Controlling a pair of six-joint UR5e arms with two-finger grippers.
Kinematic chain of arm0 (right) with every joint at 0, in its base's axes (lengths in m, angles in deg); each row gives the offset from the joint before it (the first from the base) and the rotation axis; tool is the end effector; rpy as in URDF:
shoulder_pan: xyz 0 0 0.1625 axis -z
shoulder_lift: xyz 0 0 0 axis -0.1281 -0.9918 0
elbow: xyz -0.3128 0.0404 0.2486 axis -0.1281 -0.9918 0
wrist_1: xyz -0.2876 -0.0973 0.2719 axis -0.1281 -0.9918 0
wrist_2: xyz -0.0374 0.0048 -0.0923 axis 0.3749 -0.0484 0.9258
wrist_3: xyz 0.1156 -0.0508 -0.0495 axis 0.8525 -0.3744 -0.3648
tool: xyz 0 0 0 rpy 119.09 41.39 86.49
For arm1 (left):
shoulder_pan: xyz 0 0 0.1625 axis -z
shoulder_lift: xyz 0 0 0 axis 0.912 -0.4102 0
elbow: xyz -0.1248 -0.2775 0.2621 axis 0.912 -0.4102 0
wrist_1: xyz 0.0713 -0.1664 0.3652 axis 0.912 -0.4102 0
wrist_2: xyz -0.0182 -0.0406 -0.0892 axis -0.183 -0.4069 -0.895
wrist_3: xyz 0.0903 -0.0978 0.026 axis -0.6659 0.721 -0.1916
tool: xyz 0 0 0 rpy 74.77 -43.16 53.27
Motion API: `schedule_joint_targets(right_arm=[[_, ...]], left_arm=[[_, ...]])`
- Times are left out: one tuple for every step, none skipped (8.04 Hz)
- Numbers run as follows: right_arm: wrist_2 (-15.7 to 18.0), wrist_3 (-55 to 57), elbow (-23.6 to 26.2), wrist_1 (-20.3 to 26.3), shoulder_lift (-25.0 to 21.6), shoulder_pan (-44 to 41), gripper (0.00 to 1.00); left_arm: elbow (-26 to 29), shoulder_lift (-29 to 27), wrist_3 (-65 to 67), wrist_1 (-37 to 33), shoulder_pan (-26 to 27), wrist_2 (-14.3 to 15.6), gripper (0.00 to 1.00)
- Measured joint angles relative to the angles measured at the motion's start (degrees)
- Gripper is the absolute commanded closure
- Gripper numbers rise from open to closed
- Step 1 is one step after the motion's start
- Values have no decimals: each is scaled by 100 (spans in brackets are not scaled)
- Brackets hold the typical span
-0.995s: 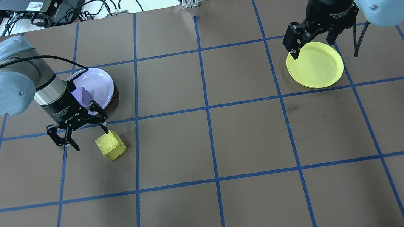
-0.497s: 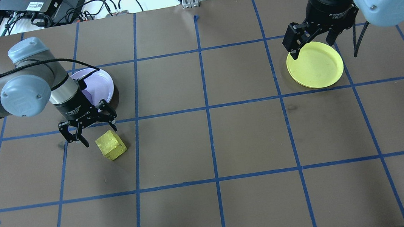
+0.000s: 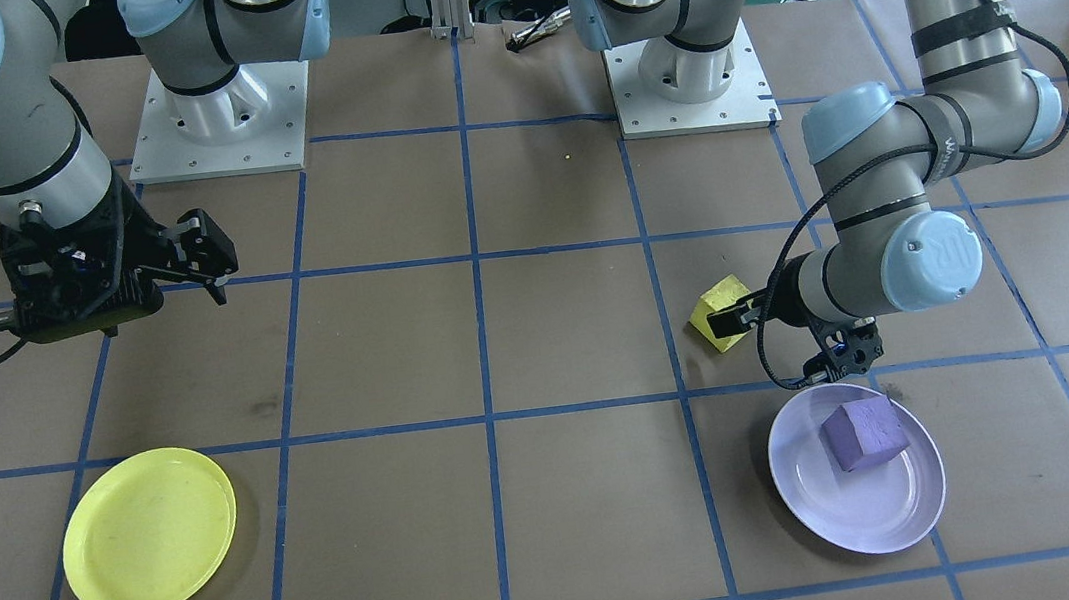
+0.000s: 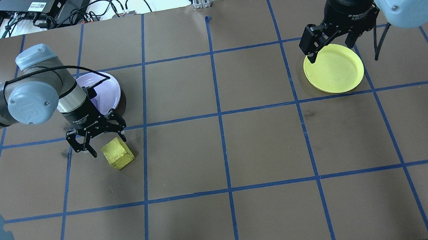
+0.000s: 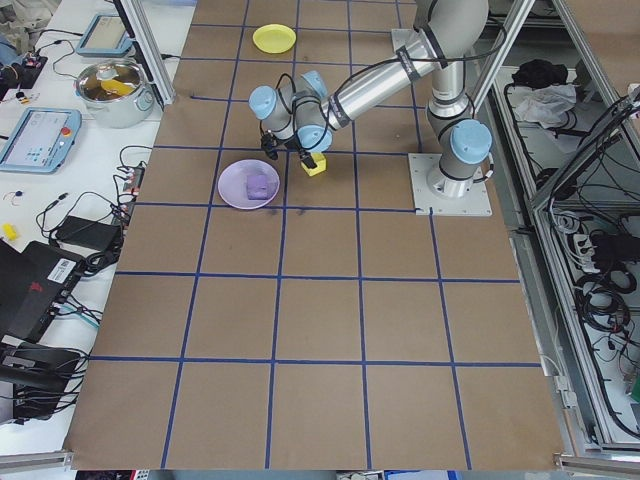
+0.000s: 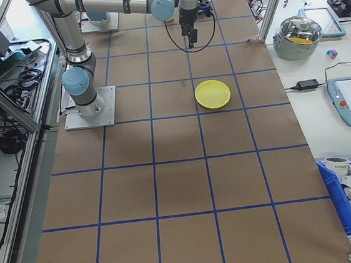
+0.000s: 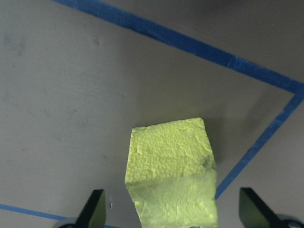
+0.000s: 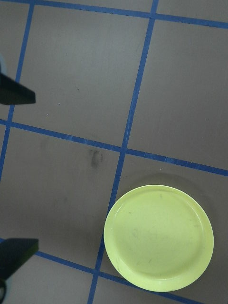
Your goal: Sort blocks by color into plates
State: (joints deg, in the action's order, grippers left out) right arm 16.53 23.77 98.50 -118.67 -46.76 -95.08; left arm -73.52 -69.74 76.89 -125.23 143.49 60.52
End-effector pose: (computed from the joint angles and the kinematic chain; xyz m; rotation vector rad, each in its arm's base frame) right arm 0.1096 -0.5198 0.3797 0.3559 -3.1004 -0.0288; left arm -0.0352 -0.5095 0.1546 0.5612 -2.9335 -0.6579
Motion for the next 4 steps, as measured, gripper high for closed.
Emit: schedule_joint_targets(right_arm=[[-1, 3, 0, -3, 1, 0, 0], [2, 3, 0, -3, 1, 0, 0], [1, 4, 0, -1, 1, 0, 0], [0, 3, 0, 0, 1, 0, 0]], left_arm=[[-30, -65, -13, 4, -1, -3, 1], [-109, -97, -20, 37, -1, -2, 4], [-207, -124, -30, 164, -1, 3, 24], [-280, -132, -51, 341, -1, 7, 70]])
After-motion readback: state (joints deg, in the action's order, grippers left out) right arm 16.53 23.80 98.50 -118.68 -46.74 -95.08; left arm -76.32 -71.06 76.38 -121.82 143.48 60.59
